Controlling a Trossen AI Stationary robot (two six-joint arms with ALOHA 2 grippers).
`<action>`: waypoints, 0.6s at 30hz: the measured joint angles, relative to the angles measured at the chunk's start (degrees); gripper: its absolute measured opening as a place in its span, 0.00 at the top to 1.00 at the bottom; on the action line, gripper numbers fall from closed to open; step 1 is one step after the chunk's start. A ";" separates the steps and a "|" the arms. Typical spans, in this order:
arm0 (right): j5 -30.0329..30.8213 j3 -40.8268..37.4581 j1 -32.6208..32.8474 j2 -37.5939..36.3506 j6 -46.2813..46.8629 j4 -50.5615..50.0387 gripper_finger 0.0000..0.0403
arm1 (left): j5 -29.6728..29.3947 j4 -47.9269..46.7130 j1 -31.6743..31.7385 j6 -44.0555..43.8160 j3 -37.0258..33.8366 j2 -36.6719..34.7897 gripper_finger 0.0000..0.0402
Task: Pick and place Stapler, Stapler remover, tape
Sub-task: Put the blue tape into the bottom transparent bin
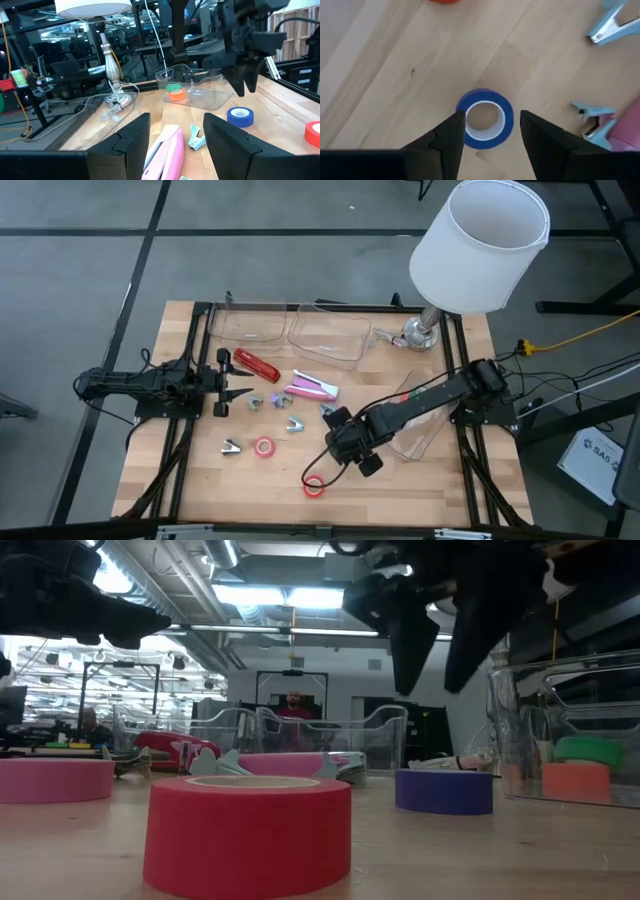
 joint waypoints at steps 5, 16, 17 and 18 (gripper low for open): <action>0.00 0.00 0.72 1.63 -0.72 -0.12 0.53 | 0.02 0.00 -0.01 0.00 -0.01 0.00 0.55; 0.00 0.02 1.95 4.28 -1.49 -0.78 0.53 | 0.02 0.00 -0.01 0.00 -0.01 0.00 0.55; -0.02 0.00 1.95 4.72 -1.20 -1.11 0.53 | 0.02 0.00 0.00 0.00 -0.02 0.00 0.55; -0.02 0.00 1.95 5.18 -0.63 -0.98 0.53 | 0.02 0.00 -0.01 0.00 -0.01 0.00 0.55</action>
